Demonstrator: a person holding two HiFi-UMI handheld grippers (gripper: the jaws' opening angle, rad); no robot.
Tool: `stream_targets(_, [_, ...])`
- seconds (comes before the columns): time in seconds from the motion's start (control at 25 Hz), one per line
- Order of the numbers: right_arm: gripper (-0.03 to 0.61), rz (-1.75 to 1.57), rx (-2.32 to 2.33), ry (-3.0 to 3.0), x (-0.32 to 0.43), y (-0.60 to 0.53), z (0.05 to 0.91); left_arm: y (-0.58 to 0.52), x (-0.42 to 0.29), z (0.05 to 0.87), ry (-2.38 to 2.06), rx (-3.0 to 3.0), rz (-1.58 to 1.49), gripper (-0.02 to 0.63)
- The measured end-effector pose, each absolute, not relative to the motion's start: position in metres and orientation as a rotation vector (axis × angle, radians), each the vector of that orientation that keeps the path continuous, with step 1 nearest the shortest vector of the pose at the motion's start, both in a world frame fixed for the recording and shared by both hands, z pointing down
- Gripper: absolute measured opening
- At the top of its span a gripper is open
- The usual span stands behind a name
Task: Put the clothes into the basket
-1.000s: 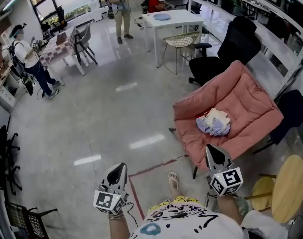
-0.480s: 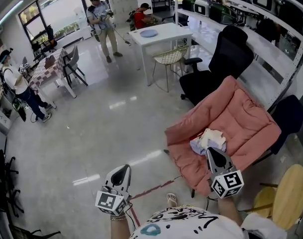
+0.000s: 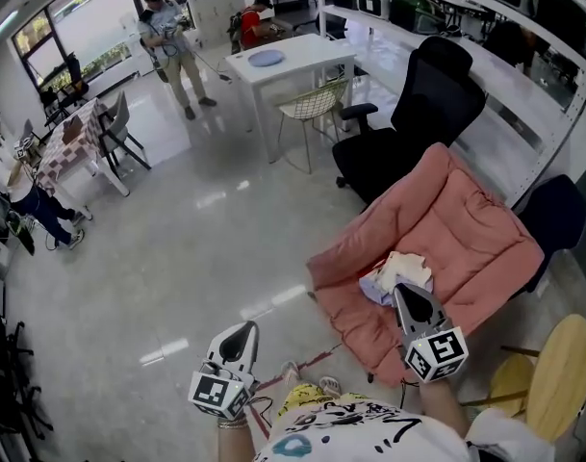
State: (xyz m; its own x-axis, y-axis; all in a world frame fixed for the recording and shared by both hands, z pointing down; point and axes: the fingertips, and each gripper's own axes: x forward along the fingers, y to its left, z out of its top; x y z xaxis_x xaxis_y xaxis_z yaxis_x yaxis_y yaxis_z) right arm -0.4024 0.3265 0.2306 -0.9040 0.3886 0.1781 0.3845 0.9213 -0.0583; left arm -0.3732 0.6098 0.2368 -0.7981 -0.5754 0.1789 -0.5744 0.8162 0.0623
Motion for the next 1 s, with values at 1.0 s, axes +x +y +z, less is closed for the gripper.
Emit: stream_targets(1.0, [0.029,0.153,0.39,-2.954,-0.427,0.257,0.229,0.472,-0.585,0.231,-2.339,1.858,0.103,0.014])
